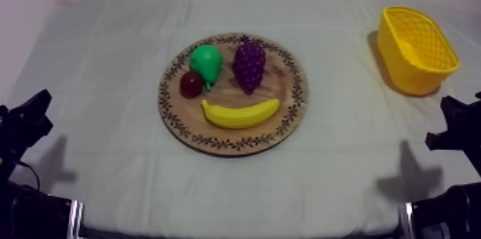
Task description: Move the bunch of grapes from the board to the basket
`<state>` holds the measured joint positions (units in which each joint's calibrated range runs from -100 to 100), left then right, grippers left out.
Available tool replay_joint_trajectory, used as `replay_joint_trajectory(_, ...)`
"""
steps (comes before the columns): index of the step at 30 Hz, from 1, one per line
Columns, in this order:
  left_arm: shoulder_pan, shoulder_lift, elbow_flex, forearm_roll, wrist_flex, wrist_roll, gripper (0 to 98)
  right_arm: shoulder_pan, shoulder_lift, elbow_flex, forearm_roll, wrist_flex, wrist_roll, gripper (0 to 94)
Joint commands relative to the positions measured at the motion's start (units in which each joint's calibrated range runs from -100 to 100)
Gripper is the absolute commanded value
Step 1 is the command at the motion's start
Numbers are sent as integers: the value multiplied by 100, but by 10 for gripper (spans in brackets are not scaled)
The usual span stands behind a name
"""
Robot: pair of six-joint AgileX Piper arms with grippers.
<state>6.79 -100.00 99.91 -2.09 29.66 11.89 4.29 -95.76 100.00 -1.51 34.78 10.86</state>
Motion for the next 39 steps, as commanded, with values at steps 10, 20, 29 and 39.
replay_joint_trajectory(10, -2, 0, -2, 1, 0, 0, 1, 0, 0, 0, -3, -2, 6, 4)
replay_joint_trajectory(20, -2, 0, -2, 1, 0, 0, 1, 0, 0, 0, -3, -2, 4, 4)
replay_joint_trajectory(29, -2, 0, -2, 1, 0, 0, 1, -8, 0, 0, 2, -11, -29, 5)
replay_joint_trajectory(39, -2, 0, -2, 1, 0, 0, 1, 1, 0, 0, -5, -5, -200, 5)
